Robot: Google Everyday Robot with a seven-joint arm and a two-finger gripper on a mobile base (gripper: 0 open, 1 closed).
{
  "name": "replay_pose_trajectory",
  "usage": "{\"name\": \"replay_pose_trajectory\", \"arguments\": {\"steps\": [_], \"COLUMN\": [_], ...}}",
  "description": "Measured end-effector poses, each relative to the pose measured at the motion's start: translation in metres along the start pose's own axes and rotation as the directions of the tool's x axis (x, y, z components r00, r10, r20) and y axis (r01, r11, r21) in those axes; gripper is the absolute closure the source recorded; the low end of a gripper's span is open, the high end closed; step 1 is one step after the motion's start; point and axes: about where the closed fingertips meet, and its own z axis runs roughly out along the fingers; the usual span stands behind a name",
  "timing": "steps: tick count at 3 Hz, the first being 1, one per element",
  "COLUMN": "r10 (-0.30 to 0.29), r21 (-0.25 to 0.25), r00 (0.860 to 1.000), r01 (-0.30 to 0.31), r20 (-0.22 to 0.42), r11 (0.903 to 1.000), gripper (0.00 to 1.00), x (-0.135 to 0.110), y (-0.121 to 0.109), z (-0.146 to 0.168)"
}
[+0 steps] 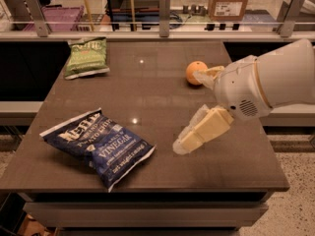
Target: Move blue chip bag near orange
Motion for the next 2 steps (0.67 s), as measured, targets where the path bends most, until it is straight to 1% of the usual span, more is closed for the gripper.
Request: {"name": "replay_pose_trajectory", "arguments": {"steps": [1, 2], "r10": [-0.006, -0.006], "r21": [-0.008, -0.016], "r00": [0.999, 0.996], "r01": [0.006, 0.008], "r20": [0.045, 0.089], "r11": [0.9999, 0.9998], "gripper": [0.00, 0.00], "x": [-0.001, 0.000], "y": [0.006, 0.012], "z": [0.024, 0.042]}}
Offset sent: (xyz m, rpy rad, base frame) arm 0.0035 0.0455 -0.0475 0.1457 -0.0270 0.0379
